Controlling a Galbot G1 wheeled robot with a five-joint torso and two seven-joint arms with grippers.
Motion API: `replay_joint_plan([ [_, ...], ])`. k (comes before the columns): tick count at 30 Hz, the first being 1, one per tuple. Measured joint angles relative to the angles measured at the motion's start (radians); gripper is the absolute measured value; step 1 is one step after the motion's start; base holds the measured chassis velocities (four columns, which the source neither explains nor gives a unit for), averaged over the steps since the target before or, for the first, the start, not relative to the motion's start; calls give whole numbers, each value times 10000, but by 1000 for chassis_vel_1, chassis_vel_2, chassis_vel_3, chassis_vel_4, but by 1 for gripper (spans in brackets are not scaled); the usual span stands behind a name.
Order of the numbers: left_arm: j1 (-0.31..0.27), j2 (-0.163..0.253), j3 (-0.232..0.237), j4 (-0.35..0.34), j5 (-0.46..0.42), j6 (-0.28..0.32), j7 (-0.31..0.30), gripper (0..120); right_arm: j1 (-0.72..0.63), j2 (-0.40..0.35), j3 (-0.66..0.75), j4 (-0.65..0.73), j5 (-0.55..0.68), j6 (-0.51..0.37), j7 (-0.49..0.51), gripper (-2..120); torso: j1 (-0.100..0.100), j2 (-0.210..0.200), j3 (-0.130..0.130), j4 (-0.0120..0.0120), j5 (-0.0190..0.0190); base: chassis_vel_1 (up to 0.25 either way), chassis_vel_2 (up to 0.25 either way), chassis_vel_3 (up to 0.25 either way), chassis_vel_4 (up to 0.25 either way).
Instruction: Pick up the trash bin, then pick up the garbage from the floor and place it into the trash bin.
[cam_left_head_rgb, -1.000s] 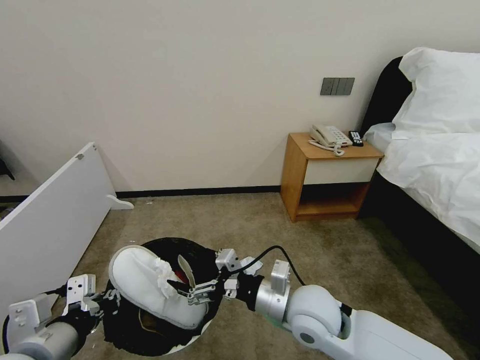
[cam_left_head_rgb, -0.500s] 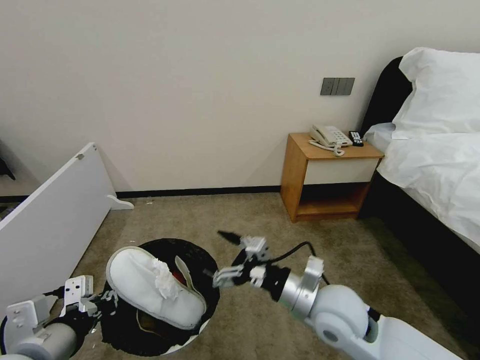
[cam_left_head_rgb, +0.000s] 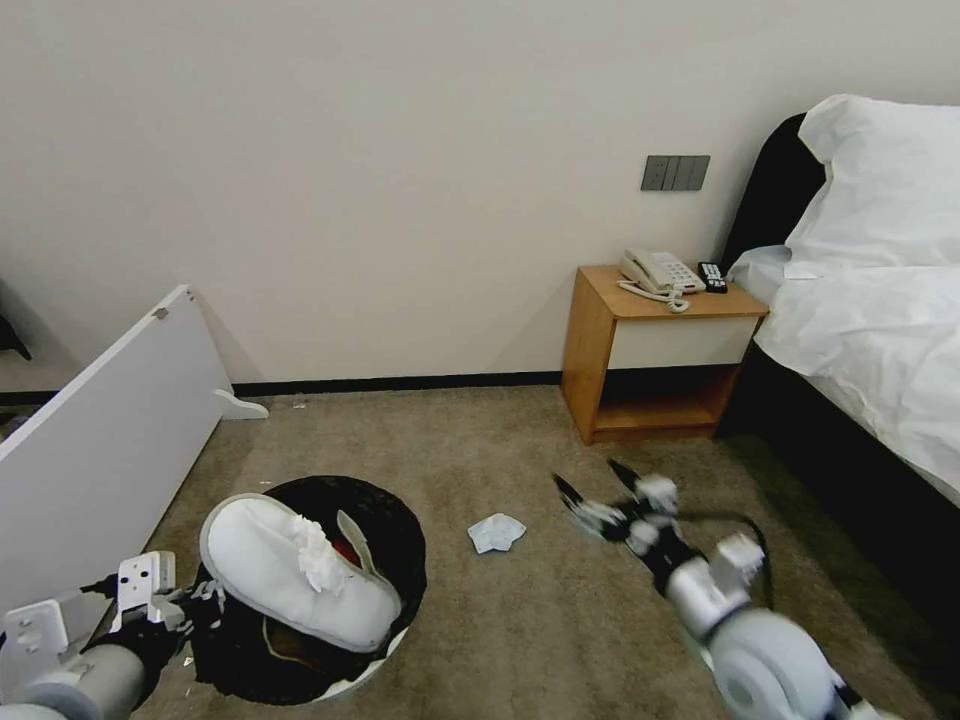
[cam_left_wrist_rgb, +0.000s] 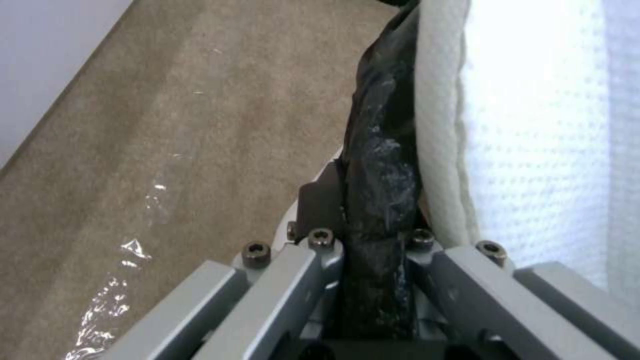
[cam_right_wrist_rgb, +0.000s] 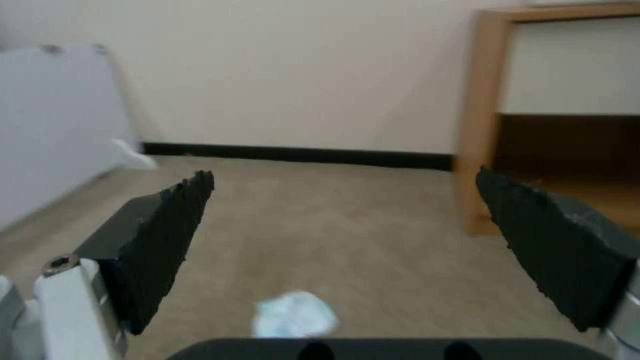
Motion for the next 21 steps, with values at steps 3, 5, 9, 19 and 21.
replay_joint_plan([
  [3,-35,-15,11,58,40,0,2,3,-770,747,625,-128,-720,225,-304,100,0,0,-1,3,-7,0,0,0,0],
  [5,-33,-64,8,78,62,0,10,3,-1162,1387,978,-223,-1267,453,-683,100,0,0,-1,6,-3,0,0,0,0],
  [9,19,-127,-62,112,99,0,69,3,-1768,2512,1447,-408,-2379,846,-1120,100,0,0,0,3,-4,0,0,0,0],
  [19,11,-259,-191,202,173,0,112,3,-2359,4641,2937,-993,-4333,1790,-2236,100,0,0,0,1,-5,0,0,0,0],
  [21,10,-281,-194,203,175,0,112,3,-2254,4962,3118,-990,-4480,1818,-2296,100,0,0,0,6,-5,0,0,0,0],
])
